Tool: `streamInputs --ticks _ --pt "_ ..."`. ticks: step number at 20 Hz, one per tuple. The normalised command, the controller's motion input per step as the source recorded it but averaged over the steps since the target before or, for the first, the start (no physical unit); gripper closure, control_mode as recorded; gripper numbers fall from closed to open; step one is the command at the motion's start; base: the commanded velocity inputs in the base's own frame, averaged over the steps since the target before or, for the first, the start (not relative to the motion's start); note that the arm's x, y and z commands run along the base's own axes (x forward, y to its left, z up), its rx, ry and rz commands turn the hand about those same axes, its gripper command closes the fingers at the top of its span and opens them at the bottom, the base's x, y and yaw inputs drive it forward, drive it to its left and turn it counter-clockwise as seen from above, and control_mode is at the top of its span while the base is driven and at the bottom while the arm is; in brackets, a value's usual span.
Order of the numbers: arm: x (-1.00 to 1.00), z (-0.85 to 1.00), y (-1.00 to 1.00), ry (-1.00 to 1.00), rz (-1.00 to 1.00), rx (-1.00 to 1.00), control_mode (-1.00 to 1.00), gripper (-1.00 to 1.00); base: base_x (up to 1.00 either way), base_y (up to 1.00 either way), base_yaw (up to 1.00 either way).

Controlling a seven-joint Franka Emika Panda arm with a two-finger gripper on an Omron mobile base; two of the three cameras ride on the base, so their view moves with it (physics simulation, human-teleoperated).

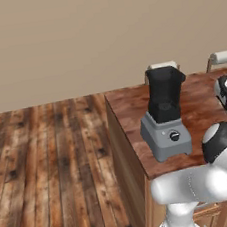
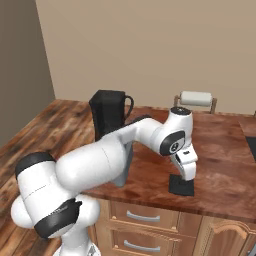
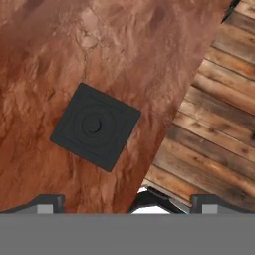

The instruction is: Close the lid blender by securely placing the lid on top.

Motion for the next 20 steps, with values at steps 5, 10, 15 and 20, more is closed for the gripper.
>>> streamInputs --ticks 5,10,15,20 --pt "0.40 -0.57 0.00 0.00 0.06 0.06 -1.00 -1.00 0.00 0.00 0.00" --pt "0.26 -0.49 0.00 -0.02 0.04 0.01 -1.00 -1.00 0.00 0.00 0.00" --pt "0.00 -0.25 -0.08 -0.11 0.01 0.00 -1.00 -1.00 0.00 0.00 0.00" --pt "0.00 -0.19 0.00 -0.01 0.00 0.00 -1.00 -1.00 0.00 0.00 0.00"
